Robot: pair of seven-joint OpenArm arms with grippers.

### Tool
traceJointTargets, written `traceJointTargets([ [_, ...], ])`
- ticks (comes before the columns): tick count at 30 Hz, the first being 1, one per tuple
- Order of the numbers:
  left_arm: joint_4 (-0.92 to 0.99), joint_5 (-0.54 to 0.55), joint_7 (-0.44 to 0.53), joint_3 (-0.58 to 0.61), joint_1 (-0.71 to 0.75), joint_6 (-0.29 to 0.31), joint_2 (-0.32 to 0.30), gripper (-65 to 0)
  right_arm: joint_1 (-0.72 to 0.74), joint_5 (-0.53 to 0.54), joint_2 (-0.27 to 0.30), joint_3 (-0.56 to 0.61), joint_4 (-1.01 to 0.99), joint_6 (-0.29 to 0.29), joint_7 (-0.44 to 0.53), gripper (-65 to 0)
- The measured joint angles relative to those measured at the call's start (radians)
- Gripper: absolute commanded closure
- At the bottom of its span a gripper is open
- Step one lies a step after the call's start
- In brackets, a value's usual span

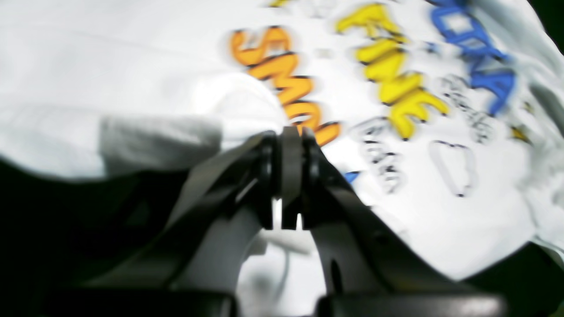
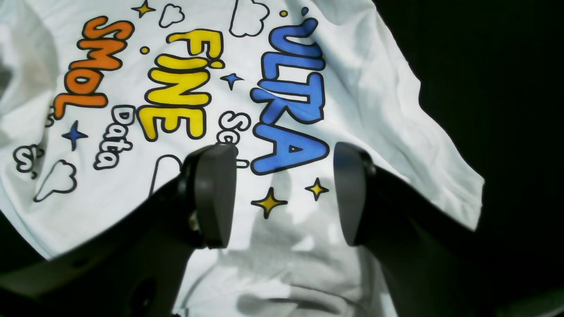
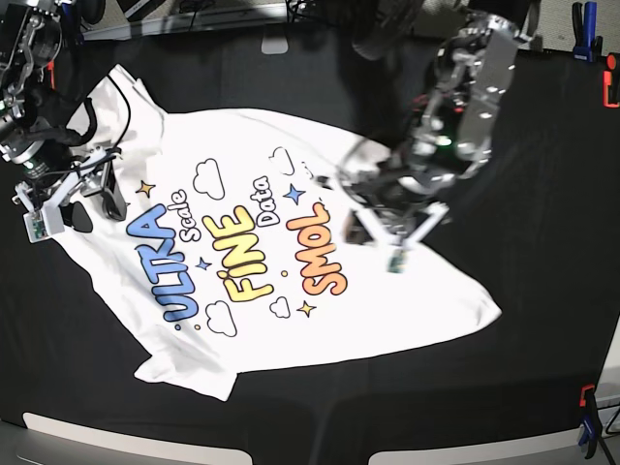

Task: Layout the t-shirt on the table in an organized manner, then fold the t-shirt properly
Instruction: 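Grasp the shirt near the printed text with the left gripper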

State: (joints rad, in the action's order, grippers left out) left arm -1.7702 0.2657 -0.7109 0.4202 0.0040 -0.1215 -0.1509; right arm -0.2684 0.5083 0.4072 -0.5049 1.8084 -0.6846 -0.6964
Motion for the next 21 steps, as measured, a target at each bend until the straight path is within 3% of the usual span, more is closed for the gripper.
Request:
traceJointTargets([
  [2,0.033,-0.045,0.005,0.055,-0.039,-0.001,0.033,0.0,0.000,0.003,0.000,0.000,0.000,0.000,0.000,-34.0],
  [10,0.261,-0.053,0.006,0.188,-0.171,0.002,0.156,0.0,0.000,0.008,0.000,0.000,0.000,0.000,0.000,-34.0],
  [12,0.303,-0.086,0.009,0.197,-0.196,0.002,0.161,-12.9,0.000,0.008,0.000,0.000,0.000,0.000,-0.001,-34.0],
  [14,0.331,-0.087,0.000,0.201,-0.211,0.002,0.158,-17.9,0.000,0.008,0.000,0.000,0.000,0.000,-0.001,-34.0],
  [18,0.333,-0.095,-0.184,0.203,-0.250,0.007,0.157,-17.9,0.000,0.008,0.000,0.000,0.000,0.000,-0.001,-34.0],
  [21,0.333,-0.106,-0.376,0.203,-0.324,0.100,0.157,-17.9,0.000,0.008,0.000,0.000,0.000,0.000,-0.001,-34.0],
])
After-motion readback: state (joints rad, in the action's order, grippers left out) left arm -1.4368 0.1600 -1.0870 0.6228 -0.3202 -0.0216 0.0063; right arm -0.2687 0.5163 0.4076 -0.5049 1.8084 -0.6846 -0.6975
